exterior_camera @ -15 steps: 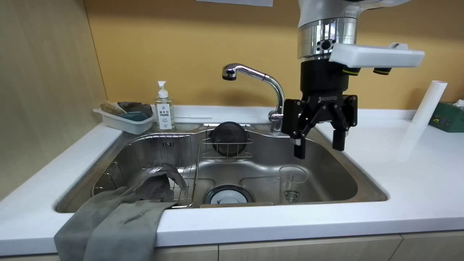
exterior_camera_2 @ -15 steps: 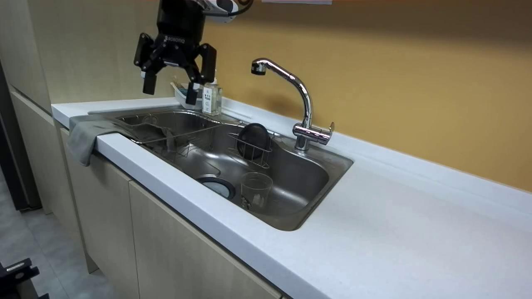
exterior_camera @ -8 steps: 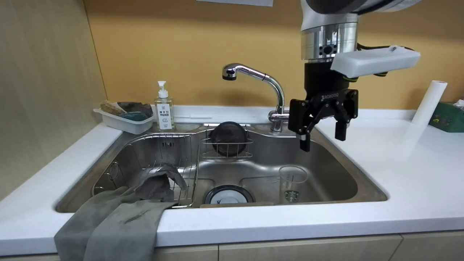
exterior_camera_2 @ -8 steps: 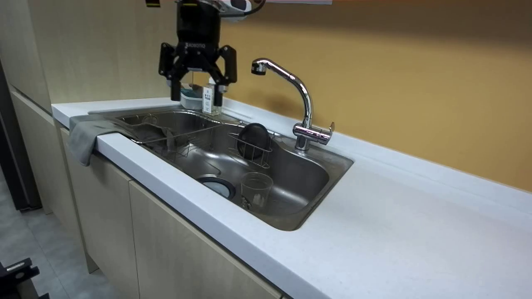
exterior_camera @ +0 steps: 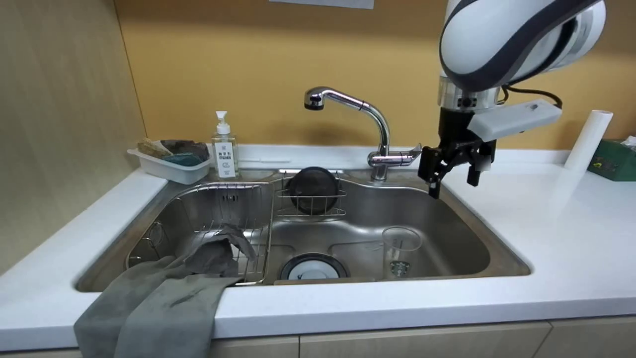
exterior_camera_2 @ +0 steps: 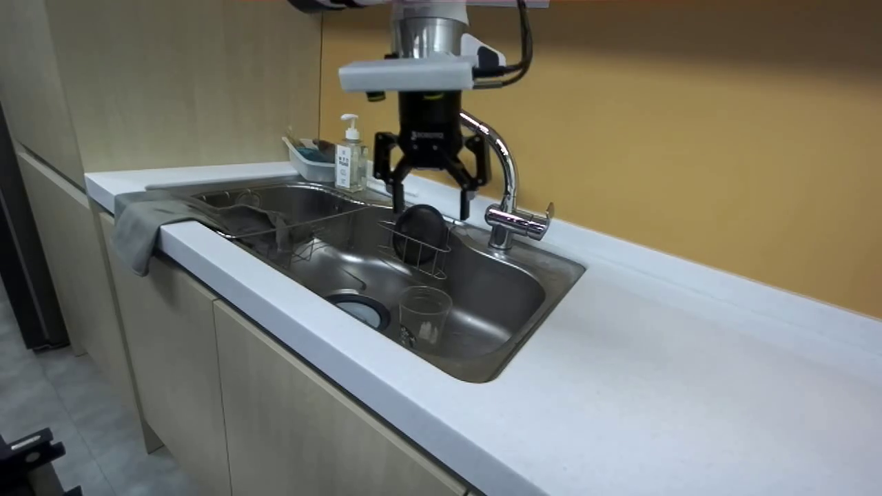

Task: Remove the clear cup from the sink and place it on the right side of the table

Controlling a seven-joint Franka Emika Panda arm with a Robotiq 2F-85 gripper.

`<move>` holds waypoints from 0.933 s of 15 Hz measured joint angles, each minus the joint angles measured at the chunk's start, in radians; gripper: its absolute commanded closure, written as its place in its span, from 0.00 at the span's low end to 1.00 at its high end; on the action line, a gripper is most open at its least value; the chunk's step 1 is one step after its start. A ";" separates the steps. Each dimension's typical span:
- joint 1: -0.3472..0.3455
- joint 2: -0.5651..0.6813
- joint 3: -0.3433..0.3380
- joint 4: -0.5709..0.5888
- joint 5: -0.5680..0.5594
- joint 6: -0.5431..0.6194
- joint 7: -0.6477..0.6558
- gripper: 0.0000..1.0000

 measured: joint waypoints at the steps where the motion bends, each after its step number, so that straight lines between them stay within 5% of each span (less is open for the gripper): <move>1: -0.008 0.031 -0.012 0.014 0.019 0.035 -0.031 0.00; 6: -0.021 0.185 -0.019 0.106 0.140 0.111 -0.199 0.00; 14: -0.016 0.254 -0.024 0.130 0.111 0.153 -0.211 0.00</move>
